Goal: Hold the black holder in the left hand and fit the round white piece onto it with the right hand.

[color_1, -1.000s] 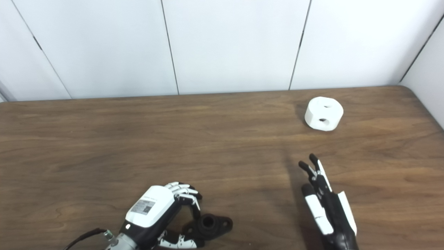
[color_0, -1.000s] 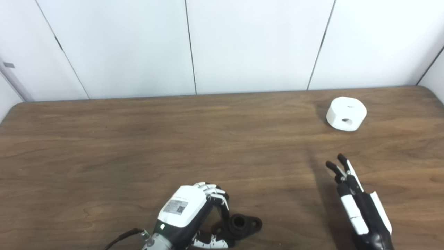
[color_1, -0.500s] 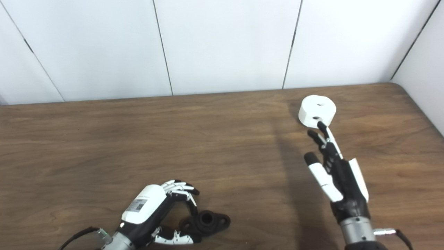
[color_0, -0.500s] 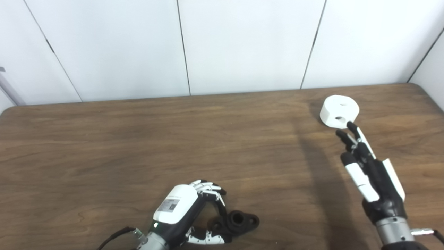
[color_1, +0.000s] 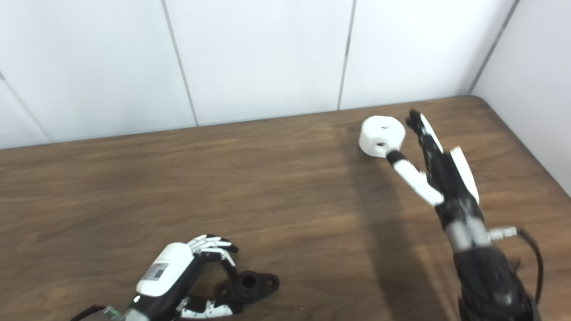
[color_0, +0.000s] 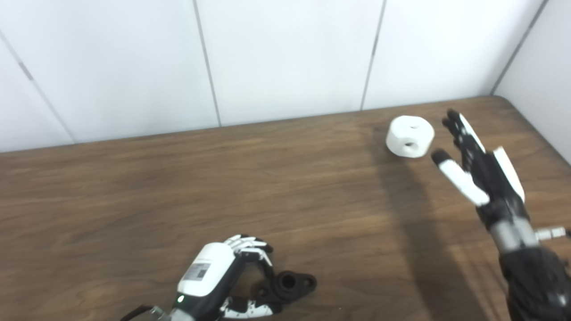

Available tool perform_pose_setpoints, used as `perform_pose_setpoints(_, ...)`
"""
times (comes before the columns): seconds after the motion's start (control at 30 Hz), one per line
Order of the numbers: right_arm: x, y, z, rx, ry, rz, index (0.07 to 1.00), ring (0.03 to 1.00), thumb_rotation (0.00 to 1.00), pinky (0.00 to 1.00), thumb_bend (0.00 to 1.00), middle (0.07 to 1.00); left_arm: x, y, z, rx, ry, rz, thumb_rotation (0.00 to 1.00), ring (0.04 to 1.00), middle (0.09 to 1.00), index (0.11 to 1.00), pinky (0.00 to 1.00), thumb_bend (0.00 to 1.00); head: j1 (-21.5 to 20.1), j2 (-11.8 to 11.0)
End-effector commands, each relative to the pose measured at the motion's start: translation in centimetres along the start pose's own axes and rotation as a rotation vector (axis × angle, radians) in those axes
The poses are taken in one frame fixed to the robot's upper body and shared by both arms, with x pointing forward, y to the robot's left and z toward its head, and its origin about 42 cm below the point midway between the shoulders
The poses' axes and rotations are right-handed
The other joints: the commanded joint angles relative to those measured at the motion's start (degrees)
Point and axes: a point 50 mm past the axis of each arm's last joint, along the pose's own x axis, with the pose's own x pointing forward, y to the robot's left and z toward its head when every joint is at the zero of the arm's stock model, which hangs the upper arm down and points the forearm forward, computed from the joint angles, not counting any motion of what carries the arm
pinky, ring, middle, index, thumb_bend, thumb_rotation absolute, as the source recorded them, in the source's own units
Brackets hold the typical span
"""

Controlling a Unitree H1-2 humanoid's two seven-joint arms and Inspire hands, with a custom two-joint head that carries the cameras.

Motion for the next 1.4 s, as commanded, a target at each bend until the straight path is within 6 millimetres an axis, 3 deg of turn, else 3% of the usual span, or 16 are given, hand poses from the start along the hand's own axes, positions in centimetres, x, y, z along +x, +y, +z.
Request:
perform_pose_setpoints(0.0, 1.8, -1.9, 1.1, -0.099, -0.042, -0.032, 0.98, 0.964, 0.85, 0.96, 0.61, 0.96, -0.7, -1.0, -0.8, 0.006, 0.034, -0.061, 0.05, 0.819, 0.761, 0.486, 0.86, 0.52, -0.2, -0.6)
perform_pose_setpoints(0.03, 2.5, -2.4, 1.3, -0.114, -0.038, -0.037, 0.962, 0.951, 0.75, 0.94, 0.62, 0.953, -0.8, -1.0, -0.8, 0.003, 0.037, -0.063, 0.05, 0.821, 0.765, 0.486, 0.86, 0.52, -0.2, -0.8)
perform_pose_setpoints(0.2, 5.3, -3.9, 1.7, -0.211, -0.03, -0.052, 0.929, 0.919, 0.48, 0.9, 0.71, 0.918, -1.0, -1.2, -0.8, 0.007, 0.044, -0.069, 0.04, 0.829, 0.771, 0.486, 0.87, 0.52, -0.6, -1.8)
perform_pose_setpoints(0.33, 7.9, -5.0, 1.9, -0.347, -0.004, -0.03, 0.917, 0.873, 0.38, 0.81, 0.78, 0.899, -1.2, -1.4, -0.8, 0.007, 0.049, -0.07, 0.04, 0.834, 0.77, 0.487, 0.87, 0.52, -0.7, -2.3)
perform_pose_setpoints(0.57, 12.1, -6.1, 1.9, -0.525, 0.038, 0.066, 0.91, 0.931, 0.32, 0.83, 0.87, 0.921, -1.4, -1.5, -0.9, 0.0, 0.054, -0.068, 0.04, 0.837, 0.773, 0.486, 0.88, 0.52, -0.9, -2.4)
perform_pose_setpoints(0.8, 16.2, -5.8, 1.2, -0.643, 0.106, 0.152, 0.92, 0.979, 0.31, 0.85, 0.94, 0.943, -1.5, -1.5, -0.9, 0.005, 0.056, -0.069, 0.05, 0.834, 0.775, 0.486, 0.87, 0.52, -1.1, -2.4)
perform_pose_setpoints(0.9, 17.2, -5.6, 1.1, -0.664, 0.129, 0.161, 0.91, 0.979, 0.3, 0.87, 0.94, 0.943, -1.5, -1.5, -0.9, 0.003, 0.055, -0.069, 0.05, 0.834, 0.775, 0.487, 0.87, 0.52, -1.1, -2.4)
perform_pose_setpoints(1.1, 19.1, -4.3, 1.6, -0.706, 0.175, 0.201, 0.89, 1.0, 0.29, 0.99, 0.91, 0.952, -1.5, -1.5, -0.8, 0.006, 0.057, -0.07, 0.05, 0.835, 0.775, 0.487, 0.87, 0.52, -0.9, -2.2)
perform_pose_setpoints(1.37, 20.7, -2.5, 1.9, -0.721, 0.202, 0.24, 0.852, 1.0, 0.31, 1.0, 0.93, 0.955, -1.6, -1.4, -0.7, 0.009, 0.06, -0.069, 0.05, 0.834, 0.771, 0.487, 0.87, 0.52, -0.9, -2.0)
